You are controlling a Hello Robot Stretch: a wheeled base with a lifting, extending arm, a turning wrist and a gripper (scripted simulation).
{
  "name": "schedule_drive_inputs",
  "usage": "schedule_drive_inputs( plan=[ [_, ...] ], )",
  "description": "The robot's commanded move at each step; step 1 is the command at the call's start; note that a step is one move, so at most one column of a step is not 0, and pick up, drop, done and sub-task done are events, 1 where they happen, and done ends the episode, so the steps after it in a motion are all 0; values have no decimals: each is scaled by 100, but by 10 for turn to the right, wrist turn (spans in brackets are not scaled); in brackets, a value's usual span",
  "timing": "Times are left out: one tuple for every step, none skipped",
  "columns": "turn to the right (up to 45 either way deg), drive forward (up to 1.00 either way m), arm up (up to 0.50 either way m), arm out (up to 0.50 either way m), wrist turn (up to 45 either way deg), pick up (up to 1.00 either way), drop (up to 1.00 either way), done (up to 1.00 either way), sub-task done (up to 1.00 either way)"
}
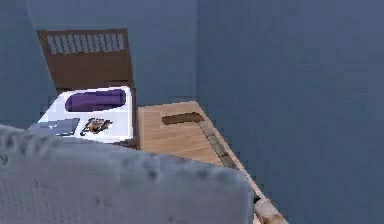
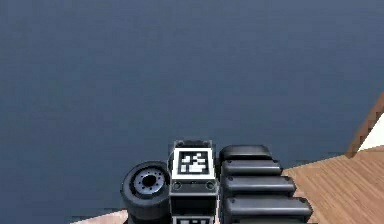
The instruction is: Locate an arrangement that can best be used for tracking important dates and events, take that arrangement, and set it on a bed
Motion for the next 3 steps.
schedule_drive_inputs(
  plan=[
    [0, 100, 0, 0, 0, 0, 0, 0, 0],
    [30, 0, 0, 0, 0, 0, 0, 0, 0],
    [0, 5, 0, 0, 0, 0, 0, 0, 0]
  ],
)
